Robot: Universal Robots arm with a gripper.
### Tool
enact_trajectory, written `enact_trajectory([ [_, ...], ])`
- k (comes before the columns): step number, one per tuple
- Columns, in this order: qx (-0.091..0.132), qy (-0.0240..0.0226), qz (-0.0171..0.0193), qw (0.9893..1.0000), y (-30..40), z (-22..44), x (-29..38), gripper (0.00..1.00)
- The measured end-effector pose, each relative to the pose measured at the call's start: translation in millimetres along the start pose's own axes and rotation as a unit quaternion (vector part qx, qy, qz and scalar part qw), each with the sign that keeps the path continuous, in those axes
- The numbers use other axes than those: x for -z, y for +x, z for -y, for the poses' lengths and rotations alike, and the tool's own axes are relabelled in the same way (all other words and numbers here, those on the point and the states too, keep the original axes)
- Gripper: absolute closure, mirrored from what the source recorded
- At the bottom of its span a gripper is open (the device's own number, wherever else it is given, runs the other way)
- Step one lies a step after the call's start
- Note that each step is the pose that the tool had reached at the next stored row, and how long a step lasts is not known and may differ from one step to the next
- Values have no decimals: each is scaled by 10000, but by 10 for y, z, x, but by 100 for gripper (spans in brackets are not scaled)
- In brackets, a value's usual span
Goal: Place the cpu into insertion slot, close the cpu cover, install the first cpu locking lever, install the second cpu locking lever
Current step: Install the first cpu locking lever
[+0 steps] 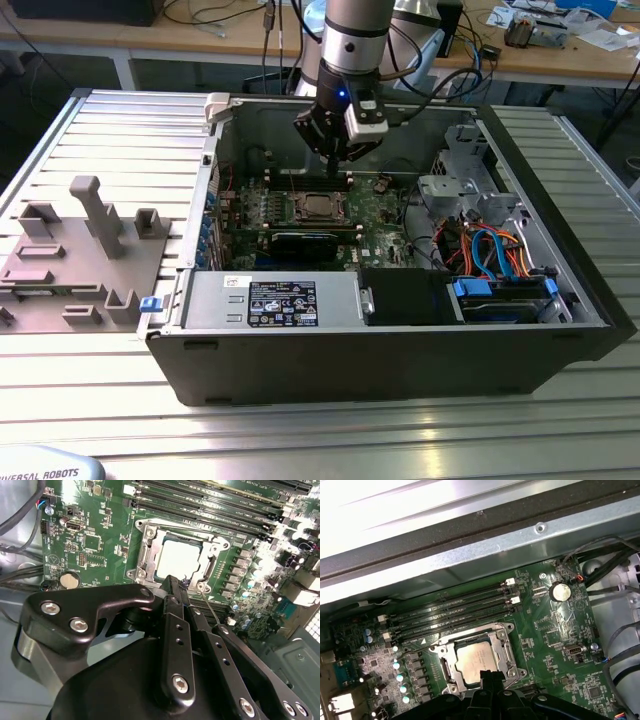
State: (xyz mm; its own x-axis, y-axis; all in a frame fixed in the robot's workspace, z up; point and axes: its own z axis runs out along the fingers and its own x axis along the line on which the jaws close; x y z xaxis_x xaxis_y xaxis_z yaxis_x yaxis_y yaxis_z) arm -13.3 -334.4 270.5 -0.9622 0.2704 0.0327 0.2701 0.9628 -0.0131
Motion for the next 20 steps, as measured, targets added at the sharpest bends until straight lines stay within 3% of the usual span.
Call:
enact_trajectory([
  [12, 250, 5, 2, 9997, 0, 0, 0, 89],
  [20, 469, 13, 5, 9989, 0, 0, 0, 89],
])
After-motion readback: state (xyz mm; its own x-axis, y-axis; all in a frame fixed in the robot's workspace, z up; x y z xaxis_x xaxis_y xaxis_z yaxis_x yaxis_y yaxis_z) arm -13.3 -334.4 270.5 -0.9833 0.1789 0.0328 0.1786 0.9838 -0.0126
